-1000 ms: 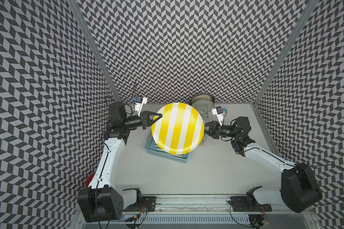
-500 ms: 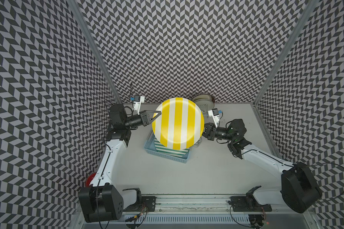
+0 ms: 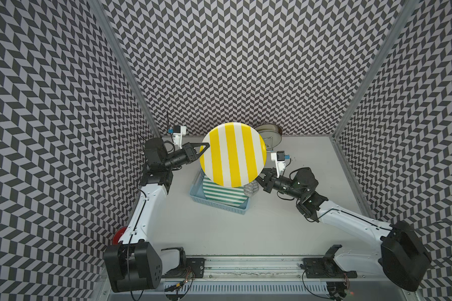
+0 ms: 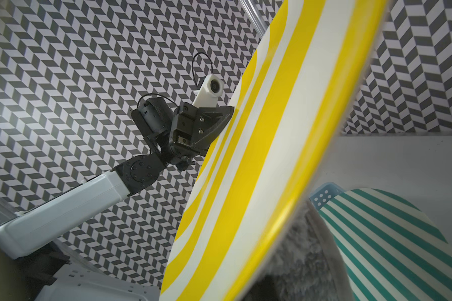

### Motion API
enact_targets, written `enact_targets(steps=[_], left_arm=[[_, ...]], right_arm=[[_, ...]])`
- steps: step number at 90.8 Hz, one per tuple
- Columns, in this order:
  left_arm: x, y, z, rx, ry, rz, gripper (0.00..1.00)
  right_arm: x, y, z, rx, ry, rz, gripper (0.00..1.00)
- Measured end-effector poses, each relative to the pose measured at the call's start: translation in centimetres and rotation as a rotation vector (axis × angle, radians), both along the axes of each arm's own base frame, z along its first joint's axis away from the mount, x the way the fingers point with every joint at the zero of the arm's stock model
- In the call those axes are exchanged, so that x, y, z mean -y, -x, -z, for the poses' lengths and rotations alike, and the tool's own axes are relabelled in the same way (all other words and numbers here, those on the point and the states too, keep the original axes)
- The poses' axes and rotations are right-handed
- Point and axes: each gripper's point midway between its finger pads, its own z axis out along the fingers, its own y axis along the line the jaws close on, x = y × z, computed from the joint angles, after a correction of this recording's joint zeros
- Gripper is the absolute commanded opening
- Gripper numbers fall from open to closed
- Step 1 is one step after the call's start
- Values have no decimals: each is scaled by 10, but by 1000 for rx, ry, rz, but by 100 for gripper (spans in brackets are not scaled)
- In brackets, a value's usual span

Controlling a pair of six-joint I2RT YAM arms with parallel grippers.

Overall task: Wipe the wet plate dry
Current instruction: Wipe the plate with towel.

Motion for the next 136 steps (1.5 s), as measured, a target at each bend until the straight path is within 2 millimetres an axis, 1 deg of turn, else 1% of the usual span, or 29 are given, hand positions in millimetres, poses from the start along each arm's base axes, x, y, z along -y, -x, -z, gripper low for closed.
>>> enact_targets(steps=[15,27,44,62,79,90,103,136], left_arm=[[-2,-7,3,-25,25,-31,0],[-5,-13,9,-58,46,-58,0],[-7,-19,16,-100,74,-83,0],[-10,-23,18,-110,89,-113,0],[-9,-24,24,-121,89,-122,0],[-6,-23,26,-131,94,-116,0],[-5,-23,25,-137,102,-120,0],[4,-22,31,-166,120,-115,0]], right_arm=[[-10,-1,5,44,46,47,0],[-25,1,11,74,88,64,0],[-49,5,14,127,136,79,0],[-75,0,21,172,186,97,0],[-90,0,30,214,217,122,0],[-97,3,27,248,215,139,0],[-108,1,25,278,219,158,0],[-146,-2,29,371,277,190,0]])
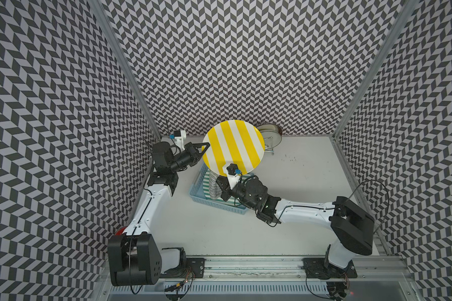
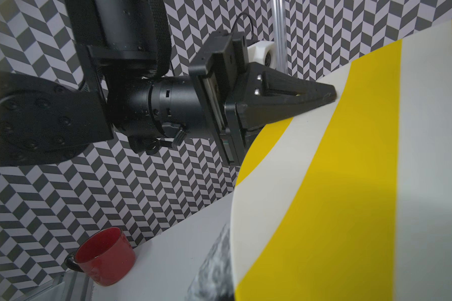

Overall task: Wipe the wet plate dry
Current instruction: Wipe the plate with towel.

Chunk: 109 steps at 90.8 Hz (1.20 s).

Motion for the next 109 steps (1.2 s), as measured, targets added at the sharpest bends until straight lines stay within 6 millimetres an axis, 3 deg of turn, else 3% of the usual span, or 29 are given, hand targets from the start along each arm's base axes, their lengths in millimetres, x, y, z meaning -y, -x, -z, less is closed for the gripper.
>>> enact_targets(steps=[39,59,73,94,109], left_arm=[[1,-1,3,-1,-1,-9,0],[3,1,3,1,0,3,0],[8,3,2,-6,8,21,0],[5,-2,-12,18,13,5,0],[2,-11,7,30,-59,-2,0]], right_arm=[[-25,-19,1,89,15,92,0],[-22,-12,-1,100,15,111,0],[-4,0,-8,94,11,108,0],[17,15,-40,72,-39,89,0],[51,27,-107,131,-210,114,0]])
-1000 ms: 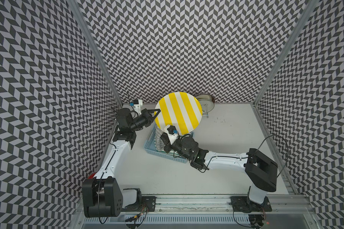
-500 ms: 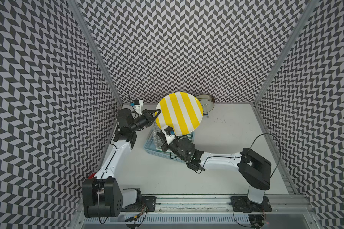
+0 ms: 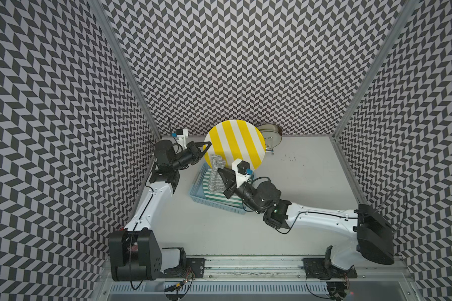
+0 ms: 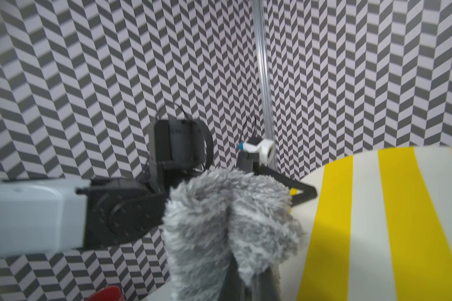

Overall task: Wipe the wet plate dry
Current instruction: Wipe the plate with towel, then place the towel at the center of the board.

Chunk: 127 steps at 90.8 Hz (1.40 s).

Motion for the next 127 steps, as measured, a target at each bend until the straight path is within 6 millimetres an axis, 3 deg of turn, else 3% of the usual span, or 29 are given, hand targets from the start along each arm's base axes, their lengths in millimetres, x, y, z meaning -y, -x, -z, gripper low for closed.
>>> enact_targets(steps=[8,15,26,34,43,54,63,75,82,94,101,108,117,127], left_arm=[[-1,-2,8,-9,-19,0,0],[-3,-2,10,0,-39,-1,0],[-3,-3,10,38,-83,3,0],[-4,-3,5,84,-123,9,0],[-3,-4,-5,145,-169,19,0],[-3,-4,-13,204,-217,27,0],[-4,-4,-14,233,-247,30,0],[-4,-4,-13,249,-271,36,0],[-4,-3,-11,250,-280,40,0],[-4,-2,-7,247,-295,47,0],[-4,-2,-4,244,-304,52,0],[-3,0,-1,242,-313,63,0],[-2,2,2,242,-327,80,0],[1,7,6,259,-352,114,0]], right_arm=[[29,8,-24,10,-78,23,0],[51,11,-28,-13,-107,55,0],[86,10,-13,-101,-95,128,0],[109,5,10,-200,-60,186,0],[138,-3,55,-338,16,281,0],[172,-5,129,-530,143,396,0],[202,-4,186,-681,239,492,0],[240,-6,248,-875,293,615,3],[253,-5,281,-974,332,662,16],[248,1,318,-1074,430,633,56],[242,0,323,-1096,472,607,66],[237,-9,311,-1084,477,589,69],[234,-27,279,-1033,429,565,73],[239,-39,227,-934,324,495,75]])
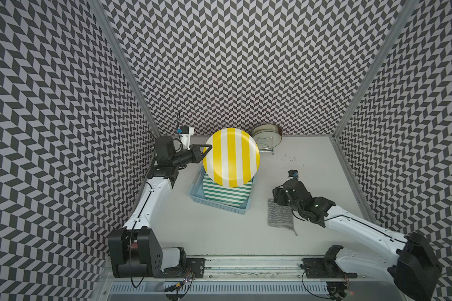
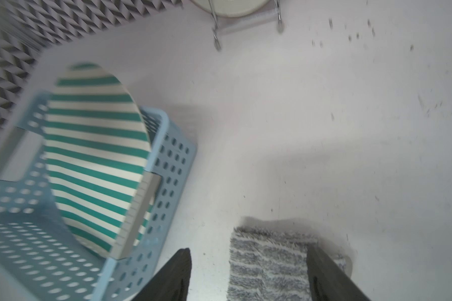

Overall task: Wipe the wet plate dry
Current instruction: Place the towel at the center of the board, then place the plate at the center of the board.

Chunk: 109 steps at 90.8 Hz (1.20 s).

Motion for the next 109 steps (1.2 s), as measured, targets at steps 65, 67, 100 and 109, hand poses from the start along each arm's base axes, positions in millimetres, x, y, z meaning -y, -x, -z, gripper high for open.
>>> enact_targets(steps=[65,67,100,109], left_arm=[[43,76,-22,106,34,441,0],[44,78,-22,105,36,448,0],[56,81,-23,118,13,465,27],[55,78,-33,150,-9,447,91]], right_arm=[[-70,39,-130,245,-582,-665,61],[-71,40,-129,240,-585,-675,59],[-83,32,-122,189,-634,-700,0],[-77,24,-126,208,-633,-652,0]])
